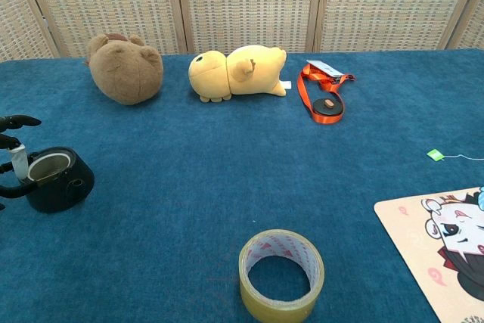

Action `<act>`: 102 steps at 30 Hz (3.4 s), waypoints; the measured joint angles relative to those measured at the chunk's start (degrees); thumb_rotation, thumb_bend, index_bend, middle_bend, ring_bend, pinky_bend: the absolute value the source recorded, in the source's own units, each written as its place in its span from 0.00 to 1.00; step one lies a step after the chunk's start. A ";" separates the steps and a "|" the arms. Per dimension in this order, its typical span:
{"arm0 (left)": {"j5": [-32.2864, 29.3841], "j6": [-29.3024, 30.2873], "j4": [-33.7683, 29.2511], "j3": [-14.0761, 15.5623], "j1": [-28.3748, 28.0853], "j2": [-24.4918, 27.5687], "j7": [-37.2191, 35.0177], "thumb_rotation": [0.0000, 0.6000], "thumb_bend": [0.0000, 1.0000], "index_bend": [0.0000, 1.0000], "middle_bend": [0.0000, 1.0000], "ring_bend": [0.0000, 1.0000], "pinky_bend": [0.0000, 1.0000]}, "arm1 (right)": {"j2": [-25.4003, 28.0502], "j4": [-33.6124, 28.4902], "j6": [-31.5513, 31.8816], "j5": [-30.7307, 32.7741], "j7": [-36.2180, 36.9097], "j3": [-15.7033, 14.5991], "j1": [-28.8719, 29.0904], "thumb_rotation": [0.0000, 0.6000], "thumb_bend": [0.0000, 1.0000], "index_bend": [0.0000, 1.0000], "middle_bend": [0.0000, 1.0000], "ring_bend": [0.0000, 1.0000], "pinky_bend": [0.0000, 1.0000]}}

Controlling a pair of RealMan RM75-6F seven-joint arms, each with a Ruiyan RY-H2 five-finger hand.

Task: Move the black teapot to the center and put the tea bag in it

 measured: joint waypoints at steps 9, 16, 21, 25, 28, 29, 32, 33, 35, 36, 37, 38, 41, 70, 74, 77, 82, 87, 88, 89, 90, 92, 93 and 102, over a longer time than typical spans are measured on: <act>-0.42 -1.82 1.39 -0.52 -0.90 -1.27 -0.91 1.00 0.48 0.46 0.00 0.00 0.00 | 0.04 0.11 -0.03 0.65 0.26 0.20 -0.24 1.00 0.14 0.02 0.02 0.00 0.00; -0.06 -2.98 1.35 -0.60 -1.30 -1.29 -4.31 1.00 0.52 0.52 0.00 0.00 0.00 | 0.21 -0.02 0.09 0.73 0.14 0.27 -0.36 1.00 0.14 0.02 0.02 0.00 0.00; 1.12 -2.36 1.68 -0.72 -1.27 -1.58 -6.50 1.00 0.52 0.57 0.02 0.00 0.00 | 0.26 -0.09 0.14 0.87 0.16 0.30 -0.49 1.00 0.14 0.02 0.02 0.00 0.00; 2.27 -1.34 2.23 -0.95 -1.14 -1.89 -8.99 1.00 0.53 0.59 0.04 0.00 0.00 | 0.28 -0.17 0.12 0.92 0.08 0.38 -0.48 1.00 0.14 0.02 0.02 0.00 0.00; 3.08 -0.53 2.81 -1.13 -1.03 -2.20 -10.46 1.00 0.52 0.59 0.04 0.00 0.00 | 0.20 -0.13 0.14 0.91 0.08 0.36 -0.54 1.00 0.14 0.02 0.02 0.00 0.00; 3.39 -0.35 3.08 -1.17 -1.02 -2.26 -10.86 1.00 0.52 0.60 0.04 0.00 0.00 | 0.20 -0.10 0.15 0.91 0.10 0.36 -0.55 1.00 0.14 0.02 0.02 0.00 0.00; 3.53 -0.06 3.18 -1.30 -0.98 -2.29 -11.12 1.00 0.53 0.60 0.04 0.00 0.00 | 0.20 -0.10 0.16 0.94 0.13 0.41 -0.56 1.00 0.14 0.02 0.02 0.00 0.00; 3.54 0.11 3.15 -1.36 -0.94 -2.27 -11.34 1.00 0.53 0.60 0.04 0.00 0.00 | 0.21 -0.11 0.14 0.92 0.13 0.41 -0.55 1.00 0.14 0.02 0.02 0.00 0.00; 3.58 0.51 2.85 -1.56 -0.83 -2.03 -12.06 1.00 0.53 0.60 0.04 0.00 0.00 | 0.28 -0.14 0.13 0.86 0.11 0.41 -0.54 1.00 0.14 0.02 0.02 0.00 0.00; 3.61 0.61 2.59 -1.63 -0.81 -1.80 -12.44 1.00 0.53 0.60 0.04 0.00 0.00 | 0.31 -0.13 0.16 0.85 0.17 0.44 -0.54 1.00 0.14 0.02 0.02 0.00 0.00; 3.65 0.70 2.27 -1.71 -0.79 -1.47 -12.80 1.00 0.53 0.60 0.04 0.00 0.00 | 0.32 -0.13 0.17 0.83 0.21 0.45 -0.53 1.00 0.14 0.02 0.02 0.00 0.00; 3.76 0.89 1.72 -1.89 -0.80 -0.86 -13.37 1.00 0.53 0.59 0.04 0.00 0.00 | 0.32 -0.11 0.17 0.81 0.24 0.47 -0.52 1.00 0.14 0.02 0.02 0.00 0.00; 4.10 1.42 0.99 -2.38 -0.91 0.09 -13.88 1.00 0.52 0.60 0.04 0.00 0.00 | 0.31 -0.11 0.07 0.79 0.26 0.47 -0.48 1.00 0.14 0.02 0.02 0.00 0.00; 5.33 -4.12 -7.33 -9.95 -11.48 7.60 -11.17 1.00 0.53 0.60 0.04 0.00 0.00 | 0.99 -1.26 -0.69 -1.05 -0.84 0.00 0.42 1.00 0.14 0.02 0.02 0.00 0.00; 4.11 -7.08 -6.97 -11.45 -14.54 7.10 -10.66 1.00 0.53 0.60 0.04 0.00 0.00 | 1.20 -1.59 -1.09 -1.15 -1.21 -0.16 0.59 1.00 0.14 0.02 0.02 0.00 0.00; 3.38 -9.28 -5.80 -12.57 -17.19 6.05 -9.96 1.00 0.53 0.60 0.04 0.00 0.00 | 1.42 -1.89 -1.21 -1.62 -1.71 -0.15 0.91 1.00 0.14 0.02 0.02 0.00 0.00; 1.39 -13.05 -3.51 -14.46 -21.68 3.52 -8.89 1.00 0.53 0.60 0.04 0.00 0.00 | 1.81 -2.35 -1.81 -1.69 -2.10 -0.06 1.42 1.00 0.14 0.02 0.02 0.00 0.00; -0.48 -15.72 -0.92 -15.98 -25.68 0.70 -7.80 1.00 0.53 0.60 0.04 0.00 0.00 | 2.38 -2.86 -2.40 -1.59 -2.80 0.07 1.93 1.00 0.14 0.02 0.02 0.00 0.00; -0.83 -16.14 -0.47 -16.23 -26.39 0.14 -7.54 1.00 0.53 0.60 0.04 0.00 0.00 | 2.48 -2.96 -2.49 -1.53 -2.89 0.09 1.99 1.00 0.14 0.02 0.02 0.00 0.00; -1.28 -16.73 0.05 -16.55 -27.29 -0.52 -7.18 1.00 0.53 0.60 0.04 0.00 0.00 | 2.53 -3.01 -2.54 -1.50 -2.94 0.09 2.02 1.00 0.14 0.02 0.02 0.00 0.00; -1.62 -17.19 0.32 -16.78 -27.99 -0.99 -6.85 1.00 0.53 0.60 0.04 0.00 0.00 | 2.65 -3.14 -2.66 -1.44 -3.04 0.10 2.08 1.00 0.14 0.02 0.02 0.00 0.00; -2.65 -18.24 1.01 -17.30 -29.66 -2.11 -5.73 1.00 0.52 0.60 0.04 0.00 0.00 | 2.83 -3.31 -2.77 -1.40 -3.14 0.10 2.18 1.00 0.14 0.02 0.02 0.00 0.00; -3.20 -18.61 1.27 -17.55 -30.30 -2.59 -5.20 1.00 0.53 0.60 0.04 0.00 0.00 | 2.95 -3.36 -2.79 -1.44 -3.19 0.10 2.23 1.00 0.14 0.02 0.02 0.00 0.00; -9.87 -20.89 3.36 -19.89 -37.04 -7.39 0.99 1.00 0.53 0.60 0.04 0.00 0.00 | 3.89 -3.87 -2.96 -1.97 -3.56 0.17 2.79 1.00 0.14 0.02 0.02 0.00 0.00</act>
